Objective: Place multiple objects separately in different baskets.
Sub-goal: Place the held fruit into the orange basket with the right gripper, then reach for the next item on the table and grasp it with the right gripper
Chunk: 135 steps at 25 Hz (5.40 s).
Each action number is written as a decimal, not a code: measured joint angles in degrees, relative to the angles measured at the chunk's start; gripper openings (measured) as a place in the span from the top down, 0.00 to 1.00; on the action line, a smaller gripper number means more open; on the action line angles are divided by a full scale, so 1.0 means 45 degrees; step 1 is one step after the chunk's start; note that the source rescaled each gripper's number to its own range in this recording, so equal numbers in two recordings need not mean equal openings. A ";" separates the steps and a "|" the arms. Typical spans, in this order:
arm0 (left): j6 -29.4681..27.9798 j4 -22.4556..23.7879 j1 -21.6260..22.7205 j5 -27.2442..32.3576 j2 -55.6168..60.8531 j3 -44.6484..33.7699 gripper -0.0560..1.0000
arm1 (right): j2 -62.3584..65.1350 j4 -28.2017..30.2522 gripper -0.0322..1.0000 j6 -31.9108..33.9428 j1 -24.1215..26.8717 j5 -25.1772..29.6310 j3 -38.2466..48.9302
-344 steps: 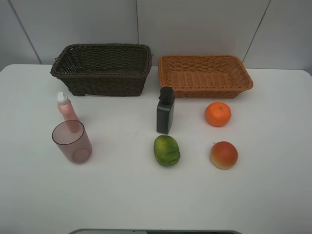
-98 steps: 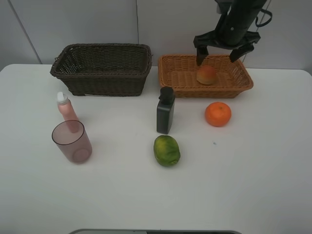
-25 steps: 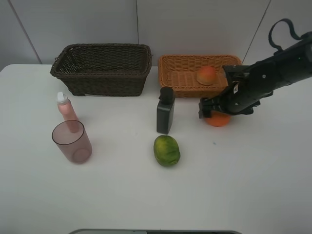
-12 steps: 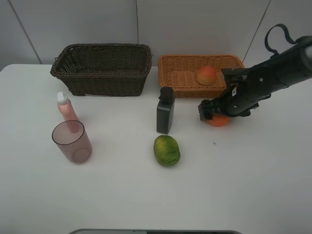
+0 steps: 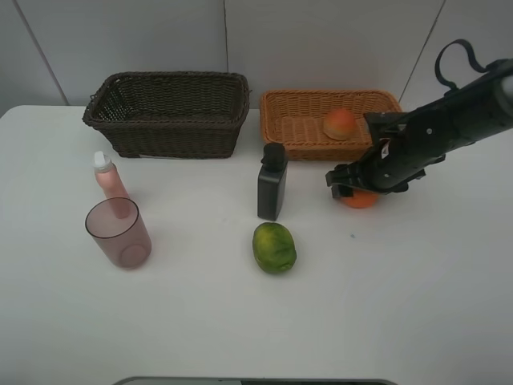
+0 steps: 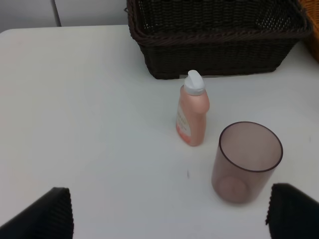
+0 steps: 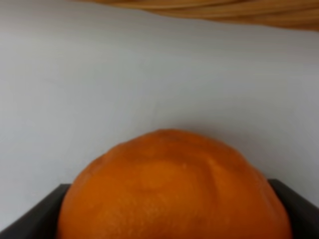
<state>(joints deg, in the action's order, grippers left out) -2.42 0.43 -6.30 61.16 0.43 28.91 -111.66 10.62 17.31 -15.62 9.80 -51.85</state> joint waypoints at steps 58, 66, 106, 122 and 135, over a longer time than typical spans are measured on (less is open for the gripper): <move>0.0000 0.0000 0.0000 0.0000 0.0000 0.0000 0.01 | -0.1220 0.1046 0.40 -0.1371 0.1223 0.2615 -0.5795; 0.0000 0.0000 0.0000 0.0000 0.0000 0.0000 0.01 | -0.1251 0.1046 0.04 -0.1371 0.1223 0.2365 -0.5878; 0.0000 0.0000 0.0000 0.0000 0.0000 0.0000 0.01 | 0.3645 -0.1328 0.00 -0.0299 -0.5398 0.8229 -0.1997; 0.0000 0.0000 0.0000 0.0000 0.0000 0.0000 0.01 | 0.2885 0.1083 0.00 0.3926 -0.7396 0.5610 -0.0722; 0.0000 0.0000 0.0000 0.0000 0.0000 0.0000 0.01 | 0.2565 0.1288 0.00 0.4298 -0.7675 0.3276 0.0536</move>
<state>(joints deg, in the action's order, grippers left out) -2.42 0.43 -6.30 61.16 0.43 28.91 -100.12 16.41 36.65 -50.16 24.55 -49.43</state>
